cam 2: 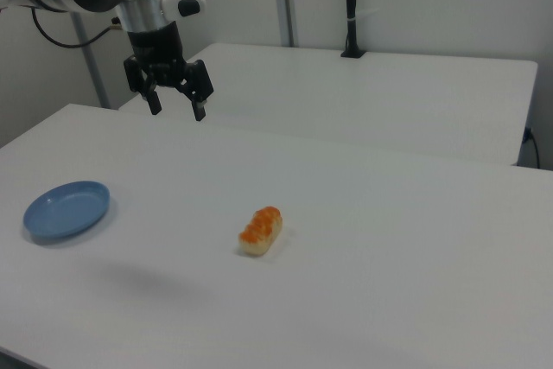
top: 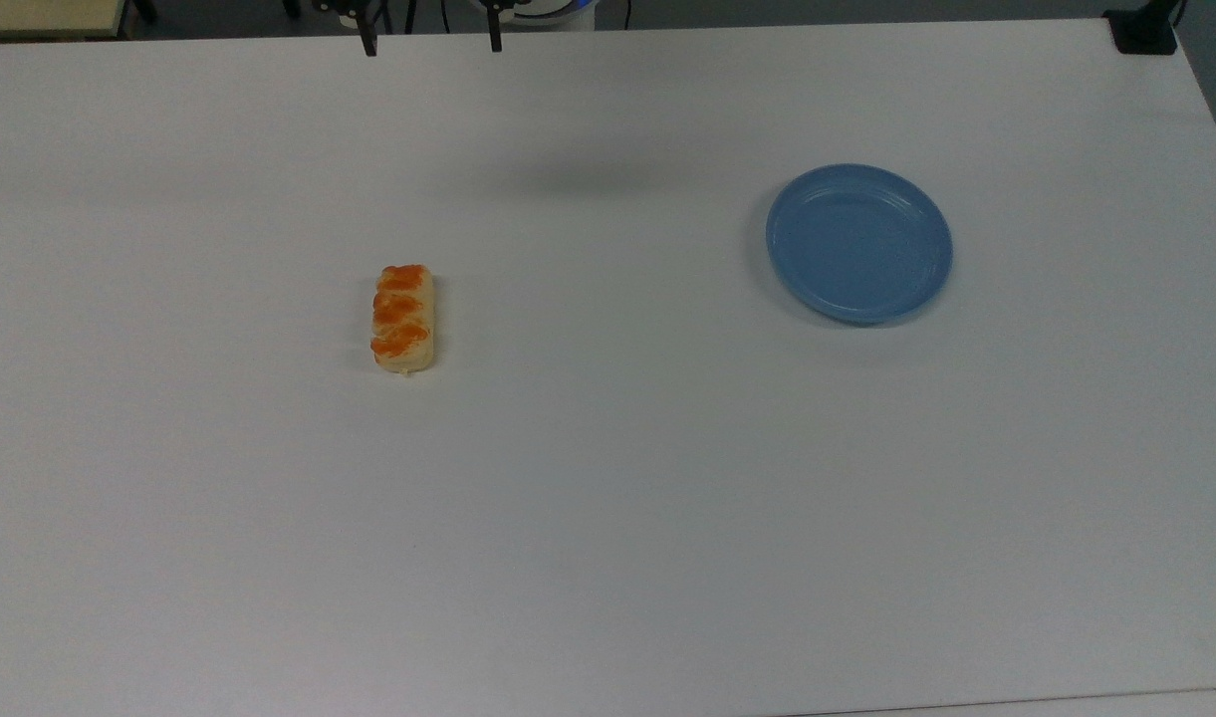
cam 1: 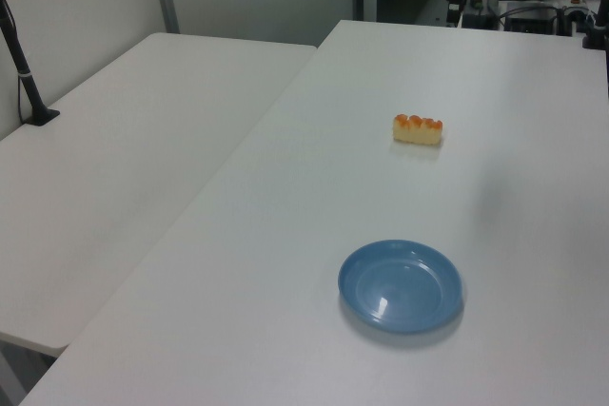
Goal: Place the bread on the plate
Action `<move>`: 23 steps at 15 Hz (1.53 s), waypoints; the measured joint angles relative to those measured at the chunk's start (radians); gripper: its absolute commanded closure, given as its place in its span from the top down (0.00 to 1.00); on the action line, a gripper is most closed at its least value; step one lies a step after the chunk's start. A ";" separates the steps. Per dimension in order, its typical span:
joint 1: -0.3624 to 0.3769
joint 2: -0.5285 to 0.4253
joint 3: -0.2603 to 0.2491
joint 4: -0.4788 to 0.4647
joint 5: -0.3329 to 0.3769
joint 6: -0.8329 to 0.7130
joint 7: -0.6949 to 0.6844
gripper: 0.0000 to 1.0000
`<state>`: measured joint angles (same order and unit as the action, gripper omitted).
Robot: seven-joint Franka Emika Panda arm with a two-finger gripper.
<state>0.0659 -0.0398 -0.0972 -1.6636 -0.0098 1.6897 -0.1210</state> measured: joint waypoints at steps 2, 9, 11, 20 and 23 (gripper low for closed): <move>0.000 0.001 -0.003 0.000 0.000 0.000 0.000 1.00; -0.002 0.005 -0.013 0.000 0.000 0.019 0.000 1.00; -0.003 0.005 -0.013 0.000 0.000 0.019 0.000 1.00; -0.016 0.034 -0.015 -0.008 -0.007 0.019 0.000 1.00; -0.033 0.062 -0.015 -0.013 -0.007 0.043 0.000 1.00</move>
<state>0.0326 0.0218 -0.1124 -1.6764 -0.0168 1.7323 -0.1207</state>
